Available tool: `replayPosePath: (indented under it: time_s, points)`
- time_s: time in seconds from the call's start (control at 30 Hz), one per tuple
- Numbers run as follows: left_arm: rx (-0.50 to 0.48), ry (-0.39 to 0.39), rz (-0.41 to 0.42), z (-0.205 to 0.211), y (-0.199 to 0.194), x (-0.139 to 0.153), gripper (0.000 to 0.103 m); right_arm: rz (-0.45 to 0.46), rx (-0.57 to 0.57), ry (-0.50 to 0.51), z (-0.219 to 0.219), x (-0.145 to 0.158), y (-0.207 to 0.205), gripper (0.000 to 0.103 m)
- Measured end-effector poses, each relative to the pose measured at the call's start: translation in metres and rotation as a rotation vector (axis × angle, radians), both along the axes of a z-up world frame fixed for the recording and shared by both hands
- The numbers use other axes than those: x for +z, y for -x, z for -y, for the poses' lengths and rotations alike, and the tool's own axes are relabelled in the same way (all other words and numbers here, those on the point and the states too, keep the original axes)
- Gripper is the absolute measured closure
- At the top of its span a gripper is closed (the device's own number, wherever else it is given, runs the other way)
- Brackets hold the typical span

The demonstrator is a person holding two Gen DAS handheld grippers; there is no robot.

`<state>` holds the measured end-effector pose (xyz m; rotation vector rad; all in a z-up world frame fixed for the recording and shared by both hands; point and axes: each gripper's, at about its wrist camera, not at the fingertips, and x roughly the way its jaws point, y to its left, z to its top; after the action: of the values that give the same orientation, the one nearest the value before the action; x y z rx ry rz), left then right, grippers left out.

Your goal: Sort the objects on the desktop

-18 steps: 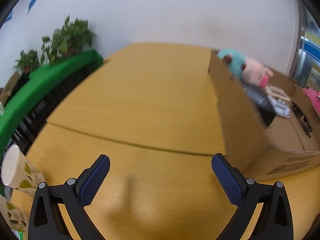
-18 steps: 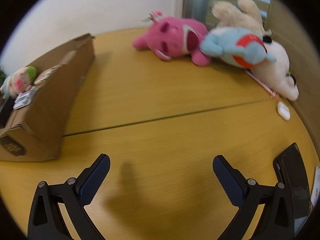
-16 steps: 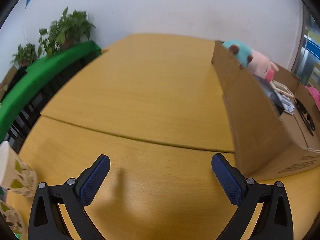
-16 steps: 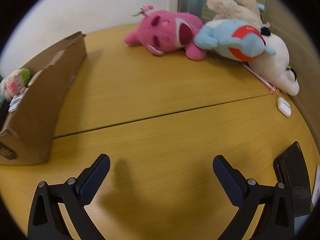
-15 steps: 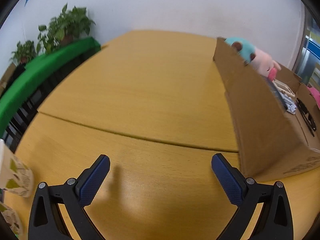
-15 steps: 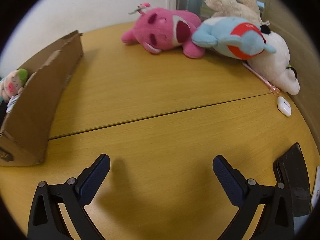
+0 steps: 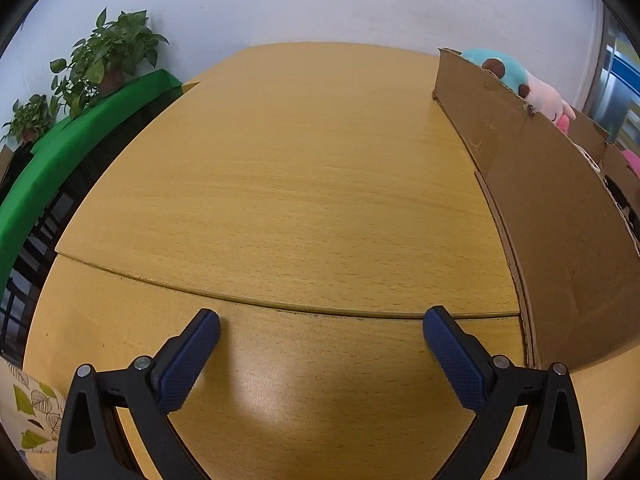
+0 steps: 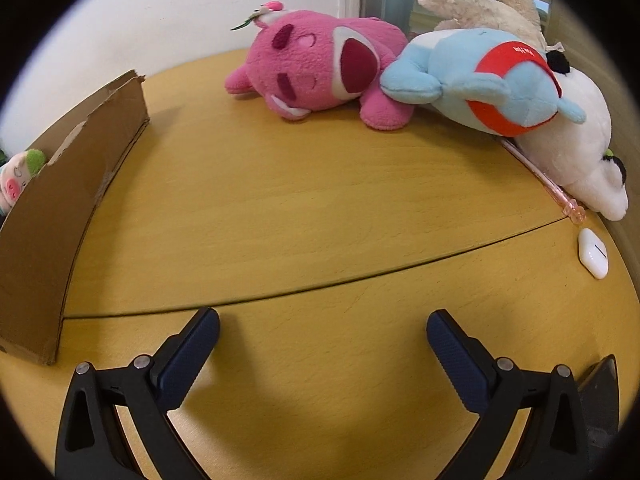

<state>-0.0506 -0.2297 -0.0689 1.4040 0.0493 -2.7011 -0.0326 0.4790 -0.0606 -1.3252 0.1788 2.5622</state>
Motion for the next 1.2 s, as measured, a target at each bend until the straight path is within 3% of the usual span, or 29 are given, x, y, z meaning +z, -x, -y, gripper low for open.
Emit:
replayPosePath:
  time_s: [1.2]
  points:
    - [0.002,-0.004,0.000,0.0071,0.0046,0.0040,0.000,-0.003,-0.020,-0.001,-0.0085,-0.0014,0.0070,0.000]
